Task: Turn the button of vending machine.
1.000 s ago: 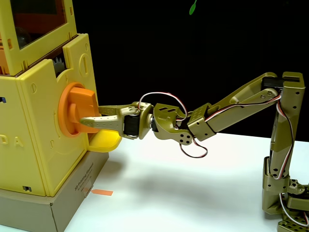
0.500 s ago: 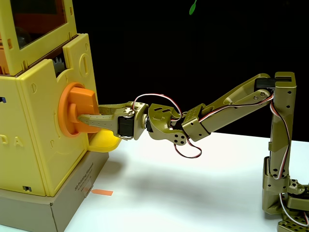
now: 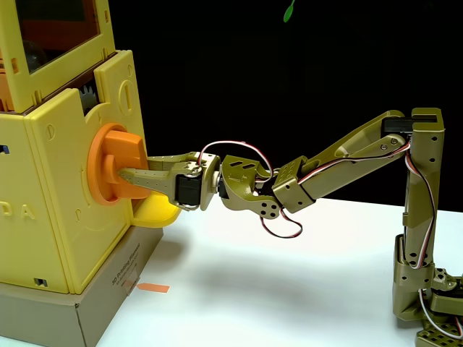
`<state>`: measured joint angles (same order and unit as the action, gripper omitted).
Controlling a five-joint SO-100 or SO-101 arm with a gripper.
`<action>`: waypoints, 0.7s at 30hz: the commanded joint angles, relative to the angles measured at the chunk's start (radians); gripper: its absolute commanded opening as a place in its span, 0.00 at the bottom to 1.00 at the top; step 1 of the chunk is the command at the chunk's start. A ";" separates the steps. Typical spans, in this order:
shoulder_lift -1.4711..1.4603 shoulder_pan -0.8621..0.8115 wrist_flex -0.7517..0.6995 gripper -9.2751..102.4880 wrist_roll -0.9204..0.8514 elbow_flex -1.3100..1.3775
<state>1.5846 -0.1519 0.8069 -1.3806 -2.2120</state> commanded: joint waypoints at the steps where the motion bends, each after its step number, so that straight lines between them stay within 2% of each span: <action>1: 0.028 -0.014 0.015 0.11 -0.006 0.005; 4: 0.028 -0.012 0.017 0.07 -0.008 0.000; 13: 0.026 -0.011 0.017 0.07 0.044 -0.008; 17: 0.026 -0.009 0.017 0.07 0.198 -0.008; 21: 0.035 0.002 0.012 0.07 0.437 -0.008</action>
<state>1.5846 -0.1503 0.8069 -1.1045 -2.2197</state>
